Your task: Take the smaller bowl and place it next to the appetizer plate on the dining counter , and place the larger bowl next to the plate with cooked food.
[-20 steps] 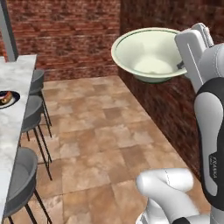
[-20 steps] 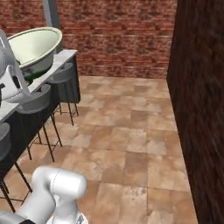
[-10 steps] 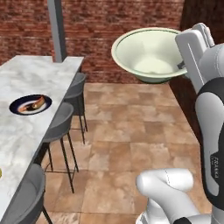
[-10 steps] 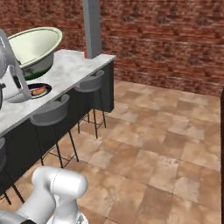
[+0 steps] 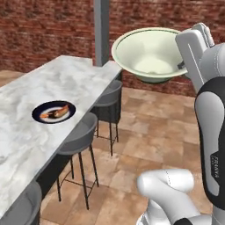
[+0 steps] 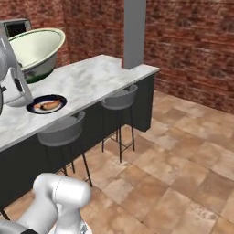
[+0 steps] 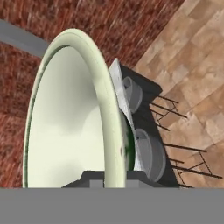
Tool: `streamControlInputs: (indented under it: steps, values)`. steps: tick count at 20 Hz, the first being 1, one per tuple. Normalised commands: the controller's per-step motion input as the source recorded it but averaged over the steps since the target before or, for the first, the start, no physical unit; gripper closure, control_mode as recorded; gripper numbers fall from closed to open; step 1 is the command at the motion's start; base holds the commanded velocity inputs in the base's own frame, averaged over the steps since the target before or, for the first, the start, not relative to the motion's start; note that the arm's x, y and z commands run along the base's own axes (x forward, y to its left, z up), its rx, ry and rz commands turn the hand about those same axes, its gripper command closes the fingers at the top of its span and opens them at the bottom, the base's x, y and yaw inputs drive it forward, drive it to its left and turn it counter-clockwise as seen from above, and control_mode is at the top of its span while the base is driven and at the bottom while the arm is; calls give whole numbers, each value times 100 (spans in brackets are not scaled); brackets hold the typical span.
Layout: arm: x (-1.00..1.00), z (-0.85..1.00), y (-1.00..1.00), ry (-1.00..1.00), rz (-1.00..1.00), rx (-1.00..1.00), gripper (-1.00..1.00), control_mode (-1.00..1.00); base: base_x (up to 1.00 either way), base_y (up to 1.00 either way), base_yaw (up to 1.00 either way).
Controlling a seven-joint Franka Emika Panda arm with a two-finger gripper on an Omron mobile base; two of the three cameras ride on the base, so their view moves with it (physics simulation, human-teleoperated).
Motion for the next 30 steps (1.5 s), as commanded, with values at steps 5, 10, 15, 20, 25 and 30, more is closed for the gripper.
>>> streamControlInputs:
  steps: [5,10,15,20,25,30]
  values:
    - [0,0,0,0,0,0,100,100,57,-17,43]
    - [0,0,0,0,0,0,100,100,60,-8,42]
    - [0,0,0,0,0,0,100,100,59,-19,44]
    - [0,0,0,0,0,0,100,100,51,-57,36]
    - [0,0,0,0,0,0,100,100,46,-78,26]
    - [0,0,0,0,0,0,100,100,60,-47,26]
